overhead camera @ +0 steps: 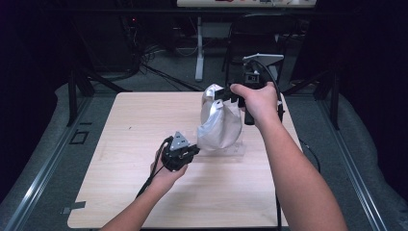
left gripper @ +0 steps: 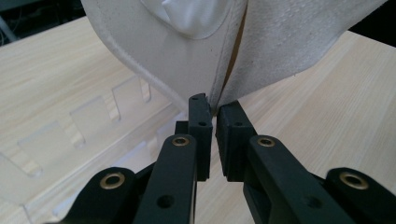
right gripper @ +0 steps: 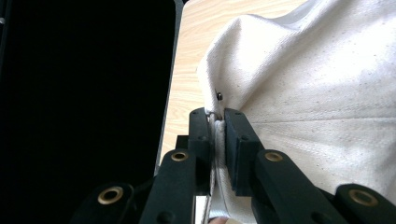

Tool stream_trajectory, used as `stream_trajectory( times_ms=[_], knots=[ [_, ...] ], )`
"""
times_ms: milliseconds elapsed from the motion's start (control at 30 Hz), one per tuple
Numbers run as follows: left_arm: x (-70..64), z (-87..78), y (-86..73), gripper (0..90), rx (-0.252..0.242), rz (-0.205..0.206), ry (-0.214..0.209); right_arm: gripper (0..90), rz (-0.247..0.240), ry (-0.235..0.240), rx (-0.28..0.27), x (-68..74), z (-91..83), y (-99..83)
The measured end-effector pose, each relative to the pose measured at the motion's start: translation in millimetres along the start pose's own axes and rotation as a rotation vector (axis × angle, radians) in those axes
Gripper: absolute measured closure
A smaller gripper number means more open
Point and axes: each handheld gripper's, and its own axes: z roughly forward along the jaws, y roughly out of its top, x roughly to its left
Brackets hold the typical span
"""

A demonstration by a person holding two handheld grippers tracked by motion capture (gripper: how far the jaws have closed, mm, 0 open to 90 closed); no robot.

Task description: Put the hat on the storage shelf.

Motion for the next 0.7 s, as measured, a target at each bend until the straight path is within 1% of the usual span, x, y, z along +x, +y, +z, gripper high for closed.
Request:
stream_trajectory(
  times_ms=[67, 100, 167, 200, 233, 267, 333, 400, 433, 467, 500, 533, 567, 633, 667, 700],
  knots=[
    [-2.1, -1.4, -1.3, 85.8, -0.001, -0.001, 0.016, 82.2, -0.004, 0.007, 0.002, -0.1, 3.1, -0.7],
    [-3.2, -1.8, -1.6, 85.8, 0.000, -0.009, 0.023, 82.2, -0.007, 0.006, 0.016, 0.9, 5.3, -1.2],
    [-5.7, -2.5, -1.9, 85.8, 0.001, -0.030, 0.032, 82.2, -0.008, 0.008, 0.016, 2.6, 7.3, -1.9],
    [-6.4, -2.0, -2.1, 85.8, 0.006, -0.032, 0.034, 82.2, -0.013, 0.007, 0.021, 3.1, 7.8, -2.2],
    [-6.4, -2.0, -2.1, 85.8, 0.006, -0.032, 0.034, 82.2, -0.013, 0.007, 0.021, 3.1, 7.8, -2.2],
    [-7.5, 0.6, -2.8, 85.7, 0.023, -0.041, 0.033, 82.2, -0.012, 0.004, 0.024, 3.1, 9.0, -2.6],
    [-7.9, 3.3, -3.3, 85.6, 0.036, -0.058, 0.029, 82.2, -0.009, -0.002, 0.027, 1.4, 9.7, -2.7],
    [-7.7, 3.8, -3.2, 85.5, 0.044, -0.061, 0.025, 82.2, -0.009, -0.006, 0.028, 0.4, 10.4, -2.9],
    [-7.7, 4.4, -3.3, 84.7, 0.048, -0.061, 0.027, 82.2, -0.014, -0.008, 0.028, -2.4, 11.0, -3.1],
    [-7.9, 4.2, -3.5, 84.7, 0.047, -0.056, 0.031, 82.2, -0.014, -0.008, 0.028, -2.4, 11.0, -3.1],
    [-7.8, 3.3, -3.6, 83.7, 0.045, -0.054, 0.026, 82.2, -0.009, -0.008, 0.030, -3.1, 10.8, -3.1],
    [-7.7, 2.4, -3.7, 80.2, 0.040, -0.057, 0.016, 82.2, -0.007, -0.007, 0.025, -3.9, 10.8, -3.0],
    [-8.0, 0.9, -3.9, 75.3, 0.031, -0.056, 0.017, 82.2, -0.005, -0.010, 0.030, -4.5, 9.9, -2.6],
    [-9.2, -1.4, -3.4, 64.1, 0.017, -0.043, 0.022, 82.2, -0.004, -0.009, 0.012, -6.5, 8.3, -1.7],
    [-9.9, -2.7, -2.9, 64.1, 0.005, -0.036, 0.023, 82.2, -0.004, -0.009, 0.012, -6.5, 8.3, -1.7],
    [-10.9, -3.6, -2.1, 58.7, -0.002, -0.024, 0.027, 82.2, 0.000, -0.012, 0.011, -7.3, 7.8, -1.4]
  ],
)
